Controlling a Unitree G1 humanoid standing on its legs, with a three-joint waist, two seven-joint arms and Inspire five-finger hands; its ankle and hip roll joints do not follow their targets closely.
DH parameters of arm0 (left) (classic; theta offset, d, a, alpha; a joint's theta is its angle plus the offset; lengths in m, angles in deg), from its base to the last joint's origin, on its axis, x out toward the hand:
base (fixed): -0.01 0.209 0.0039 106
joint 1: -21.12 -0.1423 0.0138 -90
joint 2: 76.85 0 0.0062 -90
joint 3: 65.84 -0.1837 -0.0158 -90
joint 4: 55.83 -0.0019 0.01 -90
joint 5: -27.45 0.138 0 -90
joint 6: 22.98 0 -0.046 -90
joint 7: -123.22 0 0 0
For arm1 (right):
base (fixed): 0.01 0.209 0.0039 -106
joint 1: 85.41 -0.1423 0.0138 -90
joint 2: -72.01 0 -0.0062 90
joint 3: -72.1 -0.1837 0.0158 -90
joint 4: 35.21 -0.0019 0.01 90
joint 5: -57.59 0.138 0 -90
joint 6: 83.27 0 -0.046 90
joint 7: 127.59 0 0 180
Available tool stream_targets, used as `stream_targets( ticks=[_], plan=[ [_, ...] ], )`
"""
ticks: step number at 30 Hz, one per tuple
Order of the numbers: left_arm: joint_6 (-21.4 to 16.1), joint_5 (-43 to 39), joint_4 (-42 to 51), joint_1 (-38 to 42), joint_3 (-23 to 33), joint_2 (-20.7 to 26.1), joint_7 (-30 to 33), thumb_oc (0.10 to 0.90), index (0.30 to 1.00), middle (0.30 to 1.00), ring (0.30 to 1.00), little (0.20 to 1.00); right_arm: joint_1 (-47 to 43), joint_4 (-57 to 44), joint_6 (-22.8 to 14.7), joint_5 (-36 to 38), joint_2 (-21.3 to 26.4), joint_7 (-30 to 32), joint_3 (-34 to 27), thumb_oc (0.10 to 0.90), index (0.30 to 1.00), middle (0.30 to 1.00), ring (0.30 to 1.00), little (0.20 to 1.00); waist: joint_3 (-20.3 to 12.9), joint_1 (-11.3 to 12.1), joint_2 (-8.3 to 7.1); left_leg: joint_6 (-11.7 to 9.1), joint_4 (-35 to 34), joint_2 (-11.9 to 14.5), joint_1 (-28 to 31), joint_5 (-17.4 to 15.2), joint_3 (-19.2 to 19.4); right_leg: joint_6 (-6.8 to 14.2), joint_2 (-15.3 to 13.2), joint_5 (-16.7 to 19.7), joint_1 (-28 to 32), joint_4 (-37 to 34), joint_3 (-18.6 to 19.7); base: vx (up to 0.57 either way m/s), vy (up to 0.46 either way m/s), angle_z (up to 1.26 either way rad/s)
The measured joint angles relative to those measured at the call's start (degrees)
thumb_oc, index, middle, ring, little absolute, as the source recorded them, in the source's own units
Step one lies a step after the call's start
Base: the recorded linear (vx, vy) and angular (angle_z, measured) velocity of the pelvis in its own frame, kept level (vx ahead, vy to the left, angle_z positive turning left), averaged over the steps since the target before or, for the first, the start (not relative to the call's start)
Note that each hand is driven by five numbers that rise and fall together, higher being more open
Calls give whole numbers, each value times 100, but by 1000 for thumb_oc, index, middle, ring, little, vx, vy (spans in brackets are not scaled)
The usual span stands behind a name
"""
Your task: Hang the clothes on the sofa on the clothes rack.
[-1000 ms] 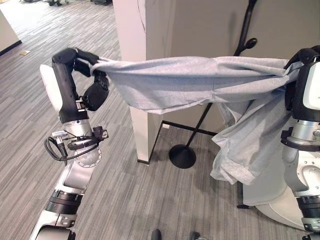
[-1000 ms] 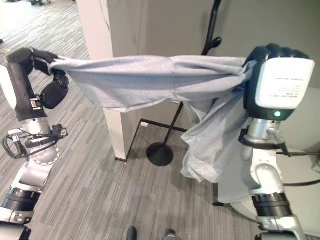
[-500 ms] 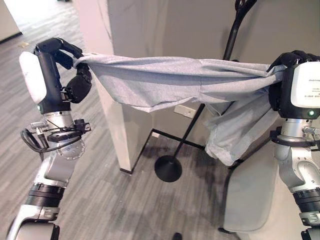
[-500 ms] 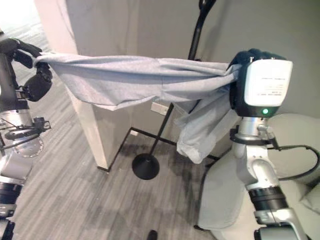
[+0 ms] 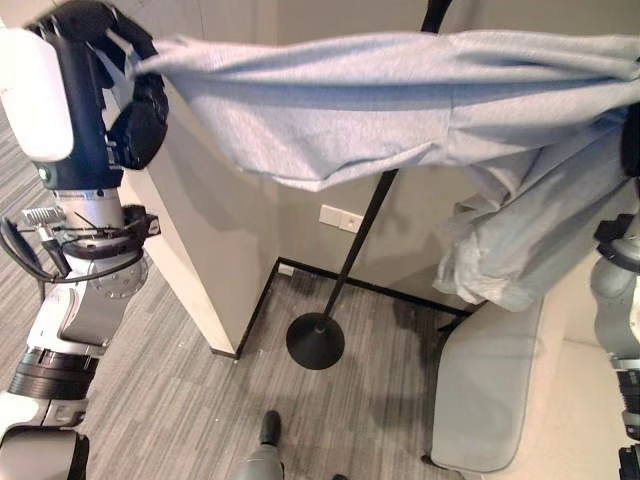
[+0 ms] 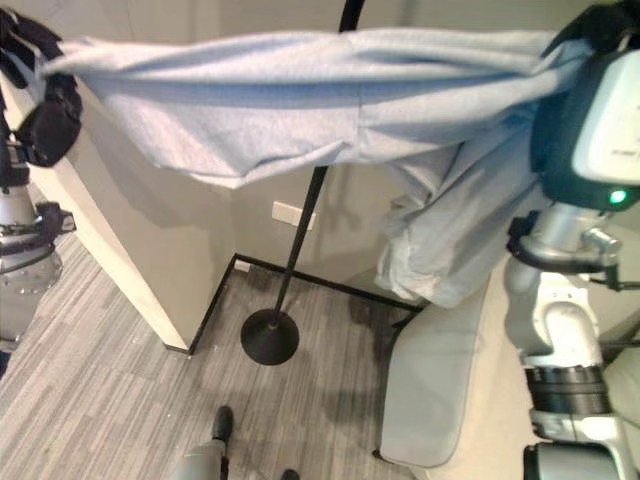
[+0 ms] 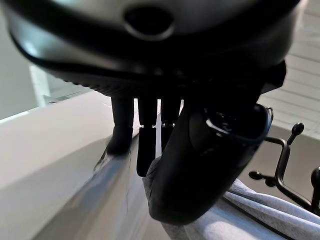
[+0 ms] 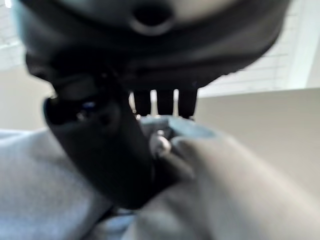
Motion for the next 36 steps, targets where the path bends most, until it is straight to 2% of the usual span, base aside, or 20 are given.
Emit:
stream_targets(
  ticks=[3, 5, 10, 12, 16, 22, 24, 25, 26, 29, 30, 31, 32, 33, 34, 35, 36],
  plan=[
    [-47, 225, -302, 451, -495, 465, 209, 400, 300, 300, 300, 300, -423, 744, -17, 126, 209, -13, 487, 400, 300, 300, 300, 300, -44, 117, 50, 112, -289, -122, 202, 96, 31, 76, -126, -49, 79, 2, -8, 55, 75, 7],
    [-134, 370, -636, 661, -830, 615, 446, 400, 300, 300, 300, 300, -792, 1301, -118, 309, 451, -89, 1029, 400, 300, 300, 300, 300, -78, 223, 109, 126, -299, -153, 203, 104, 43, 100, -161, -60, 78, 4, -8, 41, 56, 3],
    [-166, 405, -1032, 861, -1152, 668, 647, 400, 300, 300, 300, 300, -1358, 1876, -424, 607, 550, -287, 1875, 400, 300, 300, 300, 300, -139, 308, 216, 132, -331, -117, 201, 126, 24, 113, -116, -76, 69, 4, -8, 26, 33, 2],
    [-170, 402, -1192, 919, -1248, 704, 659, 400, 300, 300, 300, 300, -1490, 2005, -544, 740, 761, -383, 2181, 400, 300, 300, 300, 300, -171, 306, 270, 110, -376, -83, 202, 143, 19, 109, -85, -74, 53, 4, -10, 16, 15, 0],
    [-206, 278, -1801, 1490, -1873, 878, 680, 400, 300, 300, 300, 300, -2328, 2845, -743, 1161, 907, -534, 3019, 400, 300, 300, 300, 300, -239, 313, 370, 103, -394, 15, 165, 143, 31, 46, 22, -44, 17, 4, -23, 29, 30, 4],
    [-223, 170, -1884, 1549, -1950, 933, 607, 400, 300, 300, 300, 300, -2486, 2972, -898, 1380, 907, -647, 3140, 400, 300, 300, 300, 300, -366, 306, 398, 68, -447, 78, 31, 169, 25, -9, 84, 3, -145, 5, -17, 3, 3, -1],
    [-298, 156, -1721, 1069, -1461, 844, 553, 400, 300, 300, 300, 300, -2252, 2617, -908, 1401, 904, -718, 2972, 400, 300, 300, 300, 300, -407, 248, 421, 24, -448, 77, 26, 203, 15, -4, 83, 0, -160, 6, -4, 25, 11, -7],
    [-404, 125, -1339, 351, -670, 318, 447, 400, 300, 300, 300, 300, -1453, 2006, -918, 1390, 877, -751, 2326, 400, 300, 300, 300, 300, -521, 272, 427, 12, -449, 59, 15, 213, 12, 27, 66, -25, -175, 5, 3, 30, 8, -12],
    [-499, 44, -1030, -252, -111, -109, 457, 400, 300, 300, 300, 300, -974, 1630, -927, 1387, 873, -724, 2040, 400, 300, 300, 300, 300, -570, 242, 444, 47, -449, 45, 37, 230, 17, 24, 45, -42, -169, 4, 12, 30, 9, -11],
    [-612, -161, -701, -1498, 590, -787, 382, 400, 300, 300, 300, 300, 120, 791, -932, 1288, 871, -756, 1490, 400, 300, 300, 300, 300, -564, 139, 407, 103, -449, 64, 82, 259, 9, 55, 64, -69, -135, 5, 7, 28, 3, -5],
    [-654, -180, -688, -1787, 656, -1189, 385, 400, 300, 300, 300, 300, 311, 620, -935, 1142, 871, -734, 1431, 400, 300, 300, 300, 300, -573, 123, 421, 120, -449, 65, 102, 267, 8, 62, 59, -76, -122, 4, 11, 11, 0, -4],
    [-653, -181, -763, -1867, 519, -1302, 352, 400, 300, 300, 300, 300, 332, 629, -936, 1071, 870, -752, 1434, 400, 300, 300, 300, 300, -566, 120, 410, 128, -449, 82, 113, 276, 3, 62, 75, -76, -111, 5, 10, 0, 0, 0],
    [-651, -366, -927, -2122, 443, -1969, 142, 400, 300, 300, 300, 300, 371, 625, -922, 940, 867, -753, 1358, 400, 300, 300, 300, 300, -504, 128, 302, 121, -450, 142, 115, 279, -20, 62, 135, -76, -104, 4, -7, 0, 0, 0],
    [-616, -405, -1031, -2276, 422, -2217, 41, 400, 300, 300, 300, 300, 374, 547, -923, 878, 865, -756, 1350, 400, 300, 300, 300, 300, -436, 125, 177, 102, -451, 181, 112, 292, -37, 62, 176, -76, -106, 4, -9, 0, 0, 0],
    [-593, -489, -1084, -2554, 440, -2402, -106, 400, 300, 300, 300, 300, 591, 221, -921, 688, 649, -778, 1028, 400, 300, 300, 300, 300, -411, 142, 26, 98, -454, 202, 109, 288, -37, 67, 202, -80, -109, 3, -12, 19, -1, 6],
    [-538, -797, -919, -2908, 462, -2789, -157, 400, 300, 300, 300, 300, 937, -306, -921, 568, 202, -750, 598, 400, 300, 300, 300, 300, -413, 143, -69, 98, -453, 182, 115, 286, -72, 67, 191, -82, -91, 1, -21, 5, -6, 9],
    [-492, -858, -921, -3046, 460, -2861, -236, 400, 300, 300, 300, 300, 1001, -449, -921, 492, 156, -752, 553, 400, 300, 300, 300, 300, -413, 145, -86, 98, -452, 170, 114, 286, -88, 67, 184, -83, -85, 1, -25, -3, -12, 15]
  ],
)
